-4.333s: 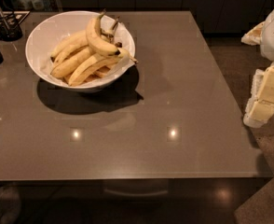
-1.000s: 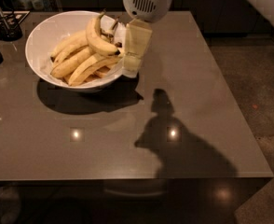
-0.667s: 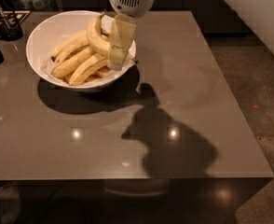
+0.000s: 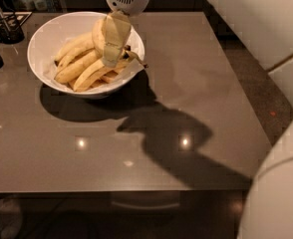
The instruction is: Pick banana from white bowl
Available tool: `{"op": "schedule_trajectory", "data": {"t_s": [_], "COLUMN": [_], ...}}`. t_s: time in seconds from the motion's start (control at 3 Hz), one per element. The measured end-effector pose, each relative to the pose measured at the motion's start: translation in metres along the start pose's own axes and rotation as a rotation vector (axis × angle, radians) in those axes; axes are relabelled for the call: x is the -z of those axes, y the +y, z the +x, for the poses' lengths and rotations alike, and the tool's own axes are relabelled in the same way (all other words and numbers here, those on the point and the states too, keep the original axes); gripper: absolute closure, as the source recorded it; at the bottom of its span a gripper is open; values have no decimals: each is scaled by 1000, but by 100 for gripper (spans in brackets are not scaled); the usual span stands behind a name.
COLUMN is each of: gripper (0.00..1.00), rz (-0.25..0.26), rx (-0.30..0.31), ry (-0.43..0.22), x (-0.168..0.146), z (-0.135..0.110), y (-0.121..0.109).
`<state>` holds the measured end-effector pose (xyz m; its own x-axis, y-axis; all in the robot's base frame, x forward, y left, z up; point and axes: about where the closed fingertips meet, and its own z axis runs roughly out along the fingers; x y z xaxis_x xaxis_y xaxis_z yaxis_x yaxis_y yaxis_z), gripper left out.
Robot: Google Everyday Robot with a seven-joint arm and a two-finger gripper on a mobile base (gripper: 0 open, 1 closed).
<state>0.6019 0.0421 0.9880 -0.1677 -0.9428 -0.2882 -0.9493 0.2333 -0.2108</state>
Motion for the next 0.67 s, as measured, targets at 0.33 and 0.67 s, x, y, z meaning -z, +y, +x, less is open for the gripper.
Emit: {"op": "schedule_trajectory", "data": {"t_s": [0.33,0.67], "gripper": [10,15], "rz": [-17,-24], "rx": [-39,-58], "ry": [2,8], "x": [-9,-15], "z": [-5,-12], "y": [-12,-19]}}
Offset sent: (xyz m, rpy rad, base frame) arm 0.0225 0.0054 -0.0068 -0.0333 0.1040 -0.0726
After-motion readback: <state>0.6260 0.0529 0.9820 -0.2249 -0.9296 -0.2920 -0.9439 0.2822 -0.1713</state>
